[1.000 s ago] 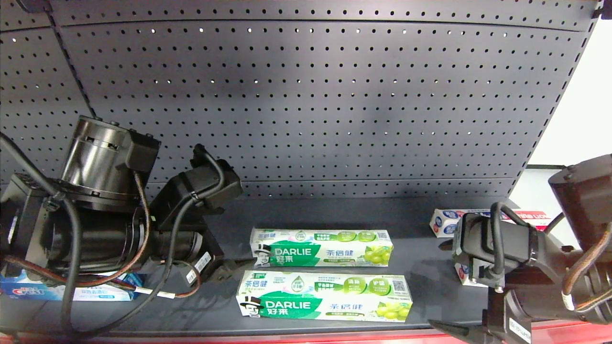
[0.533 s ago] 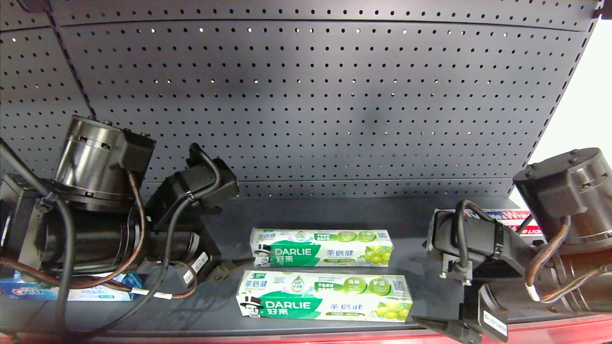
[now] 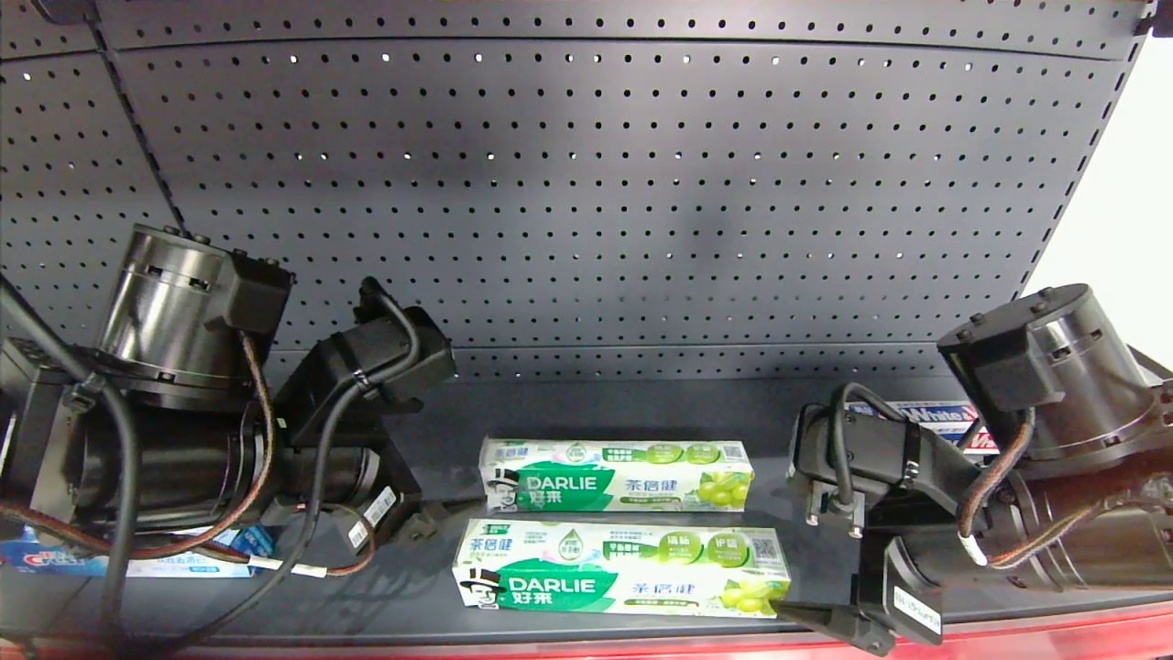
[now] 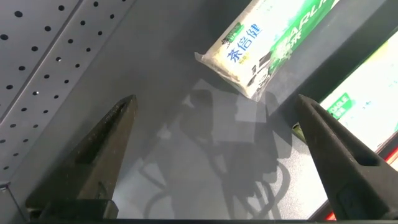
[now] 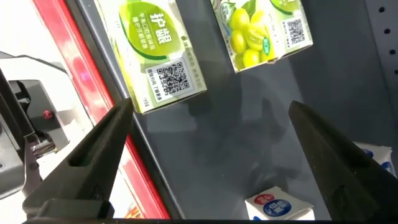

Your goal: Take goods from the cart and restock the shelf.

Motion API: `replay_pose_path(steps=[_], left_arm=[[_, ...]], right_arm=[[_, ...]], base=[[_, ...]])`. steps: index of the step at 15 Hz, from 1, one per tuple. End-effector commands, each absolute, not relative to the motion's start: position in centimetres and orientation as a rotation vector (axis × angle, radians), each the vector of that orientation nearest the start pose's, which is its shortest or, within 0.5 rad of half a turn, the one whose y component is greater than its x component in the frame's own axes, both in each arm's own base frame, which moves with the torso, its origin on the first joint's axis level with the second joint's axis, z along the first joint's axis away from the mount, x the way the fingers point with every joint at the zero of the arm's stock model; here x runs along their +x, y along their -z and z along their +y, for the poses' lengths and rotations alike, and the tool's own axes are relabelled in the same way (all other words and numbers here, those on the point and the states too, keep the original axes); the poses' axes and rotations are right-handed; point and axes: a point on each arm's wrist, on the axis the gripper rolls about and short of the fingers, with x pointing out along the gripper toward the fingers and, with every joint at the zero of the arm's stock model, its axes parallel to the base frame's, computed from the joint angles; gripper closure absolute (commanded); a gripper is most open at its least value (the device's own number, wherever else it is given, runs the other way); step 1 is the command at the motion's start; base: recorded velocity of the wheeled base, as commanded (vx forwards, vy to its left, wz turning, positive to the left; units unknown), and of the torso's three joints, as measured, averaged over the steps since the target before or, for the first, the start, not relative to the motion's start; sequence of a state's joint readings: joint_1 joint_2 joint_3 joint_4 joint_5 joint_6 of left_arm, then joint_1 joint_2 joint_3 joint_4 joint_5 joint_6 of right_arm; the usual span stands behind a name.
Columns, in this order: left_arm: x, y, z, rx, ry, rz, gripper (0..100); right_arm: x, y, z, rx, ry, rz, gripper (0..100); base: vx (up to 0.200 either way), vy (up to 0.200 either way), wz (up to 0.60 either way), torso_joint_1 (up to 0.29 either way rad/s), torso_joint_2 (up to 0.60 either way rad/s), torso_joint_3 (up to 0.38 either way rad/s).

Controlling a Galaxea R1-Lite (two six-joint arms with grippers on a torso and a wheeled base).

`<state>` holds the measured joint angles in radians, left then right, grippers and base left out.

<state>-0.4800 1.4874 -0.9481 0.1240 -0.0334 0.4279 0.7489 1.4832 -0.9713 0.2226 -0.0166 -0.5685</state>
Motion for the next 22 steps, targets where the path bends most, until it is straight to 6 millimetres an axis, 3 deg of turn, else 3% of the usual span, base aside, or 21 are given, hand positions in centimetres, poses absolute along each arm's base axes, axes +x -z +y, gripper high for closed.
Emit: replay_pose_path(steps=[1, 18, 21, 22], left_arm=[[21.6, -21.1, -11.3, 0.552, 0.63, 0.54, 0], [21.5, -21.2, -11.2, 0.549, 0.626, 0.538, 0], [20.3, -22.4, -10.1, 0.518, 0.597, 0.495, 0], [19.1, -23.0, -9.4, 0.491, 0.582, 0.469, 0]], right_arm=[[17.6, -20.8, 16.3, -0.803, -0.888, 0.493, 0], [18.0, -20.9, 15.7, -0.793, -0.864, 0.498, 0], [16.8, -22.1, 14.7, -0.777, -0.857, 0.452, 0], [16.2, -22.7, 13.3, -0.753, -0.82, 0.434, 0]], base=[[0.0, 0.0, 0.0, 0.0, 0.0, 0.0], [0.0, 0.0, 0.0, 0.0, 0.0, 0.0], [0.0, 0.0, 0.0, 0.0, 0.0, 0.0], [0.0, 0.0, 0.0, 0.0, 0.0, 0.0]])
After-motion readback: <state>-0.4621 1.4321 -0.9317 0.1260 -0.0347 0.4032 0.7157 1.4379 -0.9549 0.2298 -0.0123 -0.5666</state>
